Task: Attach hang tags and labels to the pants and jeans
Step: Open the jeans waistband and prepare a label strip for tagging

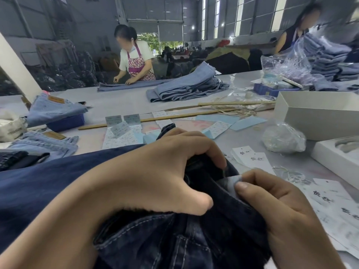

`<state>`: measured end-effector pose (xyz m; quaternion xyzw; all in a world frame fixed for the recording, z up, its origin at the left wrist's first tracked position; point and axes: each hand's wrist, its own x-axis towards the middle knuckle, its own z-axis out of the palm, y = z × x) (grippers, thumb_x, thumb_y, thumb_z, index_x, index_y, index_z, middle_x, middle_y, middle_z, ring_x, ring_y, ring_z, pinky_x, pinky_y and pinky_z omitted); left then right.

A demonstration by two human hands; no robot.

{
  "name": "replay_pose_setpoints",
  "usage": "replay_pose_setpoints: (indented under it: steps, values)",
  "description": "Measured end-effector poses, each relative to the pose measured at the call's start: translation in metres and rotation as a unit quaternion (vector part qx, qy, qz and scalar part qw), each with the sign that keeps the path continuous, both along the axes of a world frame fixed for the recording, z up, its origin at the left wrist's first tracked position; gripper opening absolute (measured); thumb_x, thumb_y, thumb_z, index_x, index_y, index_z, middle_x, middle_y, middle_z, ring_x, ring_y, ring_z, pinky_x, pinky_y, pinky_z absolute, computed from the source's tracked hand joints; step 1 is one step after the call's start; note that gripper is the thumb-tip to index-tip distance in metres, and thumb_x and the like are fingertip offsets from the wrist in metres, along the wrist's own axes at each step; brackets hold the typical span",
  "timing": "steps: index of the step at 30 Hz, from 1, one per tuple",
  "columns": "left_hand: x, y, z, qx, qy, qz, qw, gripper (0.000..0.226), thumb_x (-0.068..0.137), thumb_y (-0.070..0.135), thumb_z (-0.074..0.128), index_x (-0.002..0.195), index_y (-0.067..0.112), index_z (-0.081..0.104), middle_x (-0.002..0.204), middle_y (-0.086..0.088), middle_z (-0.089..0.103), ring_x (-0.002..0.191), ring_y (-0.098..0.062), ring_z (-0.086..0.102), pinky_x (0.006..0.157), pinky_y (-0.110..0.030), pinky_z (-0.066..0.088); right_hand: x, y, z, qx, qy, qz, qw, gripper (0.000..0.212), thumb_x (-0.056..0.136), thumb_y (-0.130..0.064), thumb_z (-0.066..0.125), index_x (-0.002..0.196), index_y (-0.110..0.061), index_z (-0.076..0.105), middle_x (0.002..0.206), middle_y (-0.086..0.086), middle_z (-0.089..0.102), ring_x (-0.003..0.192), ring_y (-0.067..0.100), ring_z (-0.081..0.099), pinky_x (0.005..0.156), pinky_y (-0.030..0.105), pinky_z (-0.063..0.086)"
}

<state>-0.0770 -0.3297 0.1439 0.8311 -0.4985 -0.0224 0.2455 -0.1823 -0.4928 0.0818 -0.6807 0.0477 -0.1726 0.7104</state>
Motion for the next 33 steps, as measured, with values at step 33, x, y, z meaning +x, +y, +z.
replay_pose_setpoints:
  steps: [33]
  values:
    - [-0.013,-0.012,-0.007,0.034,-0.061,0.035,0.997,0.032,0.059,0.062,0.067,0.082,0.041,0.06,0.115,0.04,0.041,0.122,0.011,0.026,0.09,-0.022,0.032,0.001,-0.024,-0.01,0.132,0.048,0.105,0.984,0.027,0.048,-0.03,0.072,0.064,-0.009,0.065,0.057,0.012,0.051,0.047,0.019,0.05,0.043,0.021,0.042]
